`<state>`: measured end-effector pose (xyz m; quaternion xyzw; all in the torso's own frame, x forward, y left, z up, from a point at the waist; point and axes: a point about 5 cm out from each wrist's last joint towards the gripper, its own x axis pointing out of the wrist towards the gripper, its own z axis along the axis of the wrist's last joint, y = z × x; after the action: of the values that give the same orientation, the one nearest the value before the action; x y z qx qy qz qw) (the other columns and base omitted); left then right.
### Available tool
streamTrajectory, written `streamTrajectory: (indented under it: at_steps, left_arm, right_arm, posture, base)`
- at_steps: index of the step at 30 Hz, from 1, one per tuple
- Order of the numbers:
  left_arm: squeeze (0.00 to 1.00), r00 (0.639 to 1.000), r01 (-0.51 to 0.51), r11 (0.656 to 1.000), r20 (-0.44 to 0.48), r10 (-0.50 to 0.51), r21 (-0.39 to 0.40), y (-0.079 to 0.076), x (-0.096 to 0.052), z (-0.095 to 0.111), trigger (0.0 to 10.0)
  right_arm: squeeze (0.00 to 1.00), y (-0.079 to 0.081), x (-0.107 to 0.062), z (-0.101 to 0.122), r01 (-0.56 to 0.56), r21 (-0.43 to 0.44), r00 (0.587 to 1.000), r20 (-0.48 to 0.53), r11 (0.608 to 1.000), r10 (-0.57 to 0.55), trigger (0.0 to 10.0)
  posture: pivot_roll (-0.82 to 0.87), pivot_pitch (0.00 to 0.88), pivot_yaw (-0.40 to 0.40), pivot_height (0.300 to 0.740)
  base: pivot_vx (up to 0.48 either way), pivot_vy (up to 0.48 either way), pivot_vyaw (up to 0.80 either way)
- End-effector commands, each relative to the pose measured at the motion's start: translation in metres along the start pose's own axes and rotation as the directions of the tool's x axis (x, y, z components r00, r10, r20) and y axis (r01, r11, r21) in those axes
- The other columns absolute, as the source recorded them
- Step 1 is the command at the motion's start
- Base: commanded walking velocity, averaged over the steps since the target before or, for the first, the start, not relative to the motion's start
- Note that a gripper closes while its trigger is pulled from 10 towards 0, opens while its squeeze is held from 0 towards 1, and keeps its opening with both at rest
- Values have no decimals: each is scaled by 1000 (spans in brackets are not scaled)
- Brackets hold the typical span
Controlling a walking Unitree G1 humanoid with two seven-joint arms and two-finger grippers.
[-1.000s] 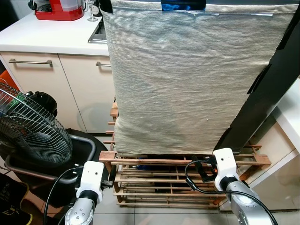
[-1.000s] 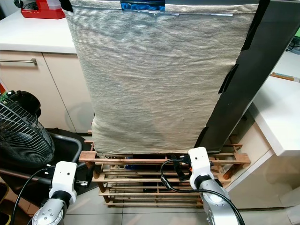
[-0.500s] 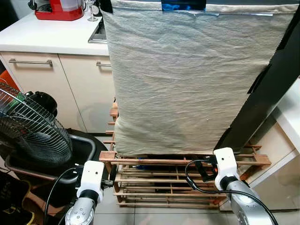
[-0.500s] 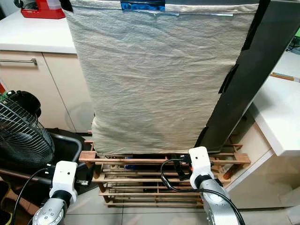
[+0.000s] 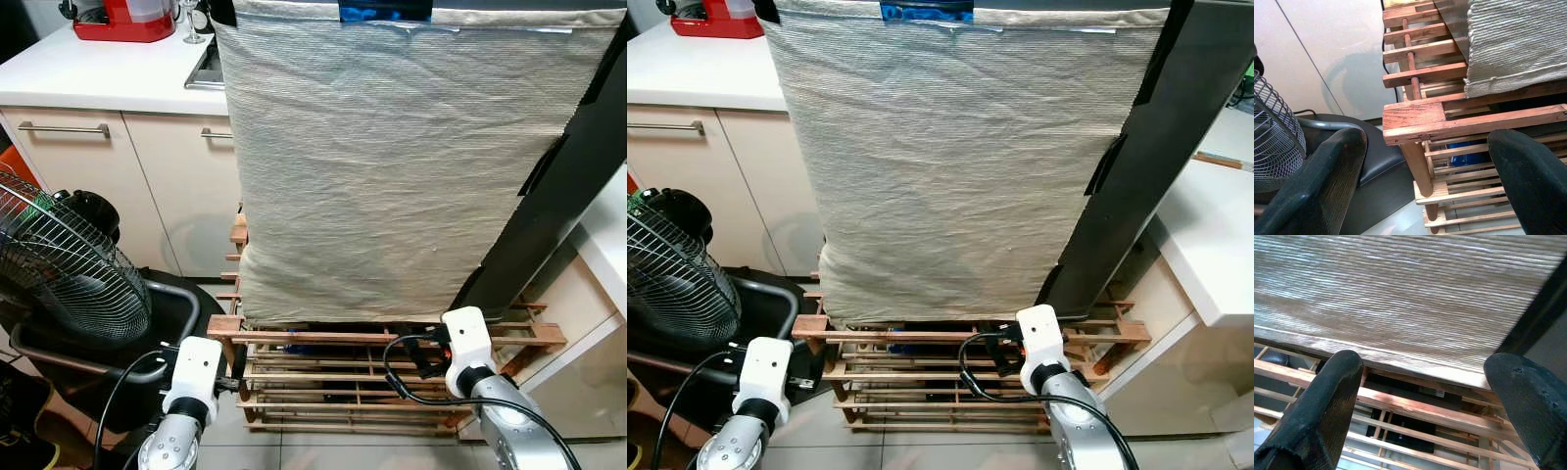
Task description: Clothes washing
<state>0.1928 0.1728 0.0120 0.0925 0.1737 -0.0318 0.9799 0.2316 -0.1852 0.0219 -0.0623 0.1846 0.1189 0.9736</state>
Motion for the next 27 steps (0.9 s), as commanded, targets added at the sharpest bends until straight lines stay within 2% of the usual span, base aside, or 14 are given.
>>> streamTrajectory:
  at_steps: [1, 17, 22, 27]
  left_arm:
    - [0, 1000, 7, 1000, 25, -7, 4, -1, 1, 6, 10000]
    - [0, 1000, 7, 1000, 28, -7, -16, -5, -4, 8, 10000]
    - [0, 999, 13, 1000, 30, -12, -8, -6, -2, 11, 10000]
    - [0, 1000, 4, 1000, 27, -3, -10, -2, -2, 10, 10000]
  right_arm:
    - [0, -1, -1, 3, 5, 2, 1000, 15, 1000, -6, 10000]
    - [0, -2, -15, -1, 42, 20, 999, 18, 999, -42, 10000]
    - [0, -9, -7, 5, 82, 29, 996, 30, 996, -83, 10000]
    - [0, -3, -6, 13, 45, 8, 998, 52, 999, -46, 10000]
  posture:
    - [23, 0, -7, 740]
    - [9, 0, 16, 740]
    - [12, 0, 12, 740]
    - [-1, 0, 12, 740]
  base:
    - [0, 0, 0]
    - [0, 0, 0]
    - [0, 0, 0]
    - [0, 0, 0]
